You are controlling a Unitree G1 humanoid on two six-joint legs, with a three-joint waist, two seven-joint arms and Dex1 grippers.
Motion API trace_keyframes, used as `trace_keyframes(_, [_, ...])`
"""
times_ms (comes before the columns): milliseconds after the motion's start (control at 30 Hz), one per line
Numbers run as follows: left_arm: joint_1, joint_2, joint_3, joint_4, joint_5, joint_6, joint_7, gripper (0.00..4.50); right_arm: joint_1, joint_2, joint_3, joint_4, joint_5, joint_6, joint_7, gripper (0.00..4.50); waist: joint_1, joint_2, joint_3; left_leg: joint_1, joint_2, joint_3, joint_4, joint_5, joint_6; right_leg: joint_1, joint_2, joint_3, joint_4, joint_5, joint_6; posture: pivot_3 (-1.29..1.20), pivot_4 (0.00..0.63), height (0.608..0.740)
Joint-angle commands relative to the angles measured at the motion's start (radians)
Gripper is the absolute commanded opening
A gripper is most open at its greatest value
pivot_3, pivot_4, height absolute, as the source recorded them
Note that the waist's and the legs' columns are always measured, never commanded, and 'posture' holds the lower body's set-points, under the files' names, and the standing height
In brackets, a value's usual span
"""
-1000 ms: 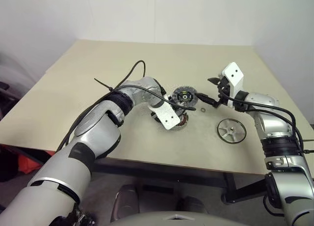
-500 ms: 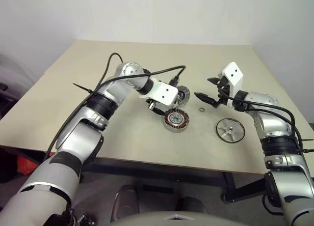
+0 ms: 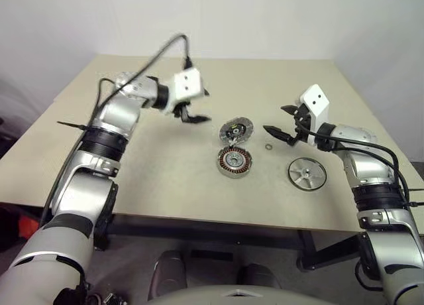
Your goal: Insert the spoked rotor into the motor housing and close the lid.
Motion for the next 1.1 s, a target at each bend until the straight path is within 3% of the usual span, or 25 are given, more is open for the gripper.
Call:
trace_keyframes(33, [-0.026, 0.056, 0.144, 0.025, -0.051, 0.055, 0.156, 3.76, 0.007, -0.017, -0.023, -0.060, 0.000, 0.003, -0.026, 4.50, -0.005, 0.000, 0.000, 0.000, 0.000, 0.000, 0.000, 0.000, 0.000, 0.000, 0.000, 0.000, 0.000, 0.000, 0.000, 0.00, 0.000, 0.740])
trace_keyframes(167, [0.098, 0.113, 0.224, -0.026, -0.068, 0.114, 0.264, 3.76, 0.007, 0.002, -0.031, -0.057, -0.011, 0.062, -0.108, 4.50, -0.018, 0.000, 0.000, 0.000, -0.001, 0.000, -0.001, 0.000, 0.000, 0.000, 0.000, 0.000, -0.001, 0.000, 0.001, 0.00, 0.000, 0.740])
trace_keyframes(333, [0.284, 0.091, 0.230, -0.203, -0.106, 0.211, 0.305, 3.76, -0.029, 0.009, -0.007, -0.027, -0.040, 0.139, -0.179, 4.50, -0.017, 0.000, 0.000, 0.000, 0.000, 0.000, -0.001, 0.000, 0.000, 0.000, 0.000, 0.000, -0.002, -0.001, 0.001, 0.00, 0.000, 0.740])
trace_keyframes(600, [0.370, 0.013, 0.202, -0.361, -0.146, 0.326, 0.370, 3.76, -0.039, -0.072, 0.055, -0.078, -0.082, 0.149, -0.081, 4.50, -0.016, -0.004, 0.003, -0.002, 0.000, -0.001, -0.001, 0.000, -0.001, 0.000, 0.000, -0.001, -0.002, -0.001, 0.001, 0.00, 0.000, 0.740])
trace_keyframes(800, [0.397, 0.007, 0.179, -0.387, -0.156, 0.351, 0.386, 3.76, 0.038, -0.134, -0.057, -0.137, 0.005, 0.263, -0.043, 4.50, -0.019, -0.004, 0.003, -0.001, 0.000, -0.001, -0.001, 0.000, 0.000, 0.000, 0.000, -0.001, -0.002, -0.001, 0.001, 0.00, 0.000, 0.740])
trace_keyframes(1100, [0.404, -0.001, 0.147, -0.372, -0.166, 0.343, 0.387, 3.76, 0.335, -0.271, -0.334, -0.290, 0.289, 0.551, 0.140, 4.50, -0.009, -0.004, 0.003, 0.002, -0.001, 0.000, -0.001, -0.001, 0.001, 0.003, 0.000, 0.000, -0.004, -0.001, 0.002, 0.00, 0.000, 0.740])
